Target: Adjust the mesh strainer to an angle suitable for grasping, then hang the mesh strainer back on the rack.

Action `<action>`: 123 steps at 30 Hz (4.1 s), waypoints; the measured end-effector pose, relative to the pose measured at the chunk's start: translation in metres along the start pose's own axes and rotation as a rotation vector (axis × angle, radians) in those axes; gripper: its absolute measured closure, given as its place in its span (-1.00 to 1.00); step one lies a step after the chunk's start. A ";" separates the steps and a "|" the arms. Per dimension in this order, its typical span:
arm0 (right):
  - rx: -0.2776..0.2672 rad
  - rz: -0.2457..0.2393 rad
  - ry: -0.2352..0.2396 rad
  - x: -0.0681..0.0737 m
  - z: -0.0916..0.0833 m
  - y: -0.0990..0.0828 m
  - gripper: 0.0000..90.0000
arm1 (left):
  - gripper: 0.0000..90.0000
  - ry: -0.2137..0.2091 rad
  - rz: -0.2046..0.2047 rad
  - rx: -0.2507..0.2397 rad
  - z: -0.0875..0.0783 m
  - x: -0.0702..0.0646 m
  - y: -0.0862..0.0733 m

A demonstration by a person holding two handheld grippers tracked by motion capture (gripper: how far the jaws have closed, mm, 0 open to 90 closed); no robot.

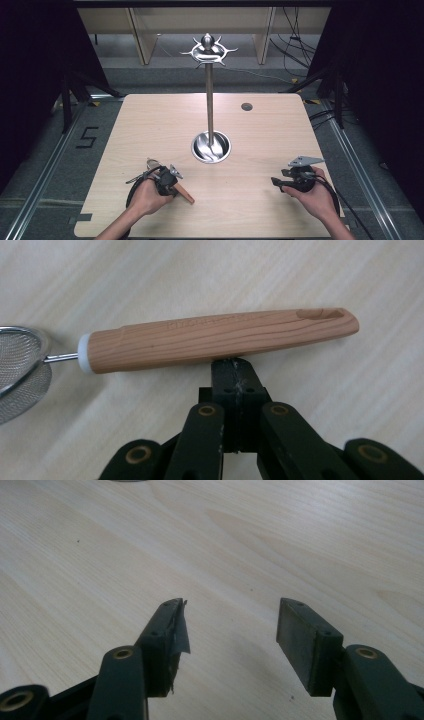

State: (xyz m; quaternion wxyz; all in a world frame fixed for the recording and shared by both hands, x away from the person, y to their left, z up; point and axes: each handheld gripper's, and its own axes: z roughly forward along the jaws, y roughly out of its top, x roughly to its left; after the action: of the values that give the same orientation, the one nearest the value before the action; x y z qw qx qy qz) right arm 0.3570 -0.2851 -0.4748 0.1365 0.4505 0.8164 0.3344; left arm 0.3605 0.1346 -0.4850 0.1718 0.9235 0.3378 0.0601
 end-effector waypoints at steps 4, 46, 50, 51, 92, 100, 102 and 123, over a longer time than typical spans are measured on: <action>0.007 -0.012 0.001 0.000 0.000 0.000 0.01 | 0.98 0.001 -0.001 -0.002 0.005 0.004 0.014; -0.035 0.058 -0.015 -0.003 -0.014 -0.008 0.01 | 0.04 -0.070 0.228 -0.011 -0.034 0.046 0.052; -0.016 0.048 -0.003 -0.004 -0.013 -0.007 0.00 | 0.07 -0.072 0.296 0.017 -0.028 0.050 0.054; -0.016 0.048 -0.003 -0.004 -0.013 -0.007 0.00 | 0.06 -0.072 0.296 0.017 -0.028 0.050 0.054; -0.010 0.045 -0.008 -0.004 -0.013 -0.010 0.00 | 0.52 -0.064 0.433 0.231 0.006 0.043 0.054; 0.000 0.053 -0.003 -0.003 -0.013 -0.010 0.00 | 0.53 -0.092 0.324 0.060 -0.009 0.043 0.043; 0.014 0.068 0.002 -0.003 -0.014 -0.009 0.00 | 0.53 -0.106 0.281 -0.010 -0.013 0.041 0.040; -0.006 0.042 -0.001 -0.003 -0.012 -0.009 0.00 | 0.53 -0.155 -0.019 -0.511 -0.038 0.022 0.021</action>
State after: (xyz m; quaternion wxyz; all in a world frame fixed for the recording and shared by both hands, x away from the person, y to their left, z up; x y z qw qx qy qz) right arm 0.3471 -0.2958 -0.4723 0.1311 0.4672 0.8058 0.3393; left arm 0.3809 0.1444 -0.4422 0.4252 0.8488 0.3062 0.0707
